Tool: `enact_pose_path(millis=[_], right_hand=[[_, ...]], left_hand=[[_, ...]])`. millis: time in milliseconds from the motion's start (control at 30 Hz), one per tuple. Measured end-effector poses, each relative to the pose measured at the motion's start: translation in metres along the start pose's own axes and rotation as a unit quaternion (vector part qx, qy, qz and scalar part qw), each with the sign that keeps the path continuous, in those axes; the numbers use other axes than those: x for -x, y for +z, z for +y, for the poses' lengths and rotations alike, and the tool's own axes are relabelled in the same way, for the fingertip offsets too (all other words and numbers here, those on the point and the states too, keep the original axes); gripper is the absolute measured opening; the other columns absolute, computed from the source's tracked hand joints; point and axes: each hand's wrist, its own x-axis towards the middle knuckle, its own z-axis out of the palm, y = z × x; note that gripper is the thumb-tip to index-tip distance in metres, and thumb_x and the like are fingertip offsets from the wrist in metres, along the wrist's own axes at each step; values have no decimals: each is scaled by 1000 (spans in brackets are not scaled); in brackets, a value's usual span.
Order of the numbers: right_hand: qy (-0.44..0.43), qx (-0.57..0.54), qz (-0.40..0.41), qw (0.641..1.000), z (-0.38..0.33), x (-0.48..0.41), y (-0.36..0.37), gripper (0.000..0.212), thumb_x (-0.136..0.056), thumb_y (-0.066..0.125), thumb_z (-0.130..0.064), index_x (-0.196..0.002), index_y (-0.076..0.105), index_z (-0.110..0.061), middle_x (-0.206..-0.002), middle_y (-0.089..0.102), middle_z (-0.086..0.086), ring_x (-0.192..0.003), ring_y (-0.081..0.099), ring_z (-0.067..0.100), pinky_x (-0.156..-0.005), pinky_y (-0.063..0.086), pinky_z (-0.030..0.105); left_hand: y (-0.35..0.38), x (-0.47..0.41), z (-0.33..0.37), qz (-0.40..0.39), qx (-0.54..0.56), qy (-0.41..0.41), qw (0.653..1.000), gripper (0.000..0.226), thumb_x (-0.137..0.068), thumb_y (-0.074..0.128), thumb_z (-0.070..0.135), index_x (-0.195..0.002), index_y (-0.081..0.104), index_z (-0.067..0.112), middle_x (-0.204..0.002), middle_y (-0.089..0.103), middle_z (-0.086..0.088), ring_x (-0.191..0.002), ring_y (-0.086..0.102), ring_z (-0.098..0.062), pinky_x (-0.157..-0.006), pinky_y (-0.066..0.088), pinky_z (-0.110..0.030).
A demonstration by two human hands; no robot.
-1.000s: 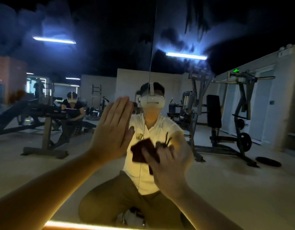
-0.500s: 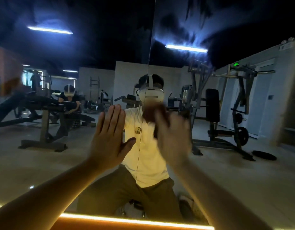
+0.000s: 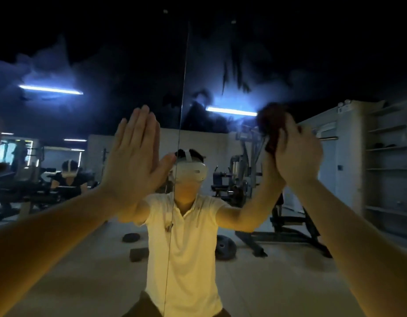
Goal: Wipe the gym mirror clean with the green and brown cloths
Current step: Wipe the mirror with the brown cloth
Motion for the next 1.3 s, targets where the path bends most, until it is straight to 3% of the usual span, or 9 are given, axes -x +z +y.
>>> enact_pose_path(millis=[167,300,400,567,700,933,1067,1200,1300], right_hand=[[169,-30,43,984,-69,-10,21,51,-101,46,-27,-151,43,-14,-125,59,17,-105,62,34,-87,53,44],[-94,-66,6,993,-159,15,28,54,-93,52,-31,-145,46,-16,-114,61,8,-96,61,22,-85,48,36],[-231,14,-38,972,-110,-8,18,61,-88,71,-29,-142,47,-16,-108,63,10,-90,64,24,-80,52,41],[46,38,-5,998,25,-48,-11,34,-106,47,-25,-137,52,-13,-97,57,10,-72,53,21,-66,37,32],[167,-35,12,985,-52,-44,9,38,-103,48,-28,-139,49,-14,-110,60,10,-86,63,22,-73,53,35],[-255,-14,-78,964,-113,-18,8,54,-98,59,-31,-148,43,-17,-115,63,9,-89,65,23,-75,55,37],[-83,52,-45,994,-13,-55,-6,37,-104,52,-27,-139,45,-17,-106,61,9,-71,57,18,-57,43,25],[76,22,-11,997,-12,-61,-2,48,-105,48,-26,-151,41,-15,-122,52,21,-100,60,36,-86,52,47],[42,-9,1,999,-81,-58,16,52,-102,49,-30,-152,40,-22,-129,49,19,-115,54,35,-101,46,51]], left_hand=[[18,-24,7,5,-21,27,999,93,-102,15,70,-163,7,0,-172,2,-19,-160,0,-30,-129,1,-46],[28,-22,12,33,-20,14,999,88,-104,23,63,-162,11,-2,-171,6,-20,-160,1,-29,-130,6,-50],[26,-22,10,22,-25,27,999,90,-103,24,64,-163,10,-1,-172,4,-19,-160,0,-28,-130,7,-50],[26,-21,11,15,-44,24,999,94,-102,19,69,-162,8,-2,-172,3,-20,-160,0,-31,-129,11,-53],[28,-23,15,16,-38,15,999,99,-100,17,74,-162,10,-3,-171,3,-21,-160,1,-32,-127,14,-57],[26,-22,16,16,-23,19,999,100,-98,24,74,-162,11,-2,-171,5,-20,-160,2,-31,-128,13,-56],[25,-25,15,3,-37,22,999,103,-97,21,77,-162,9,-2,-172,2,-20,-160,1,-31,-128,11,-55],[24,-24,14,-6,-23,30,999,104,-97,20,79,-163,3,1,-172,-3,-17,-160,-4,-29,-129,2,-47],[15,-24,0,-39,28,57,997,101,-97,21,79,-164,-3,8,-173,-11,-10,-159,-12,-21,-130,-1,-44]])
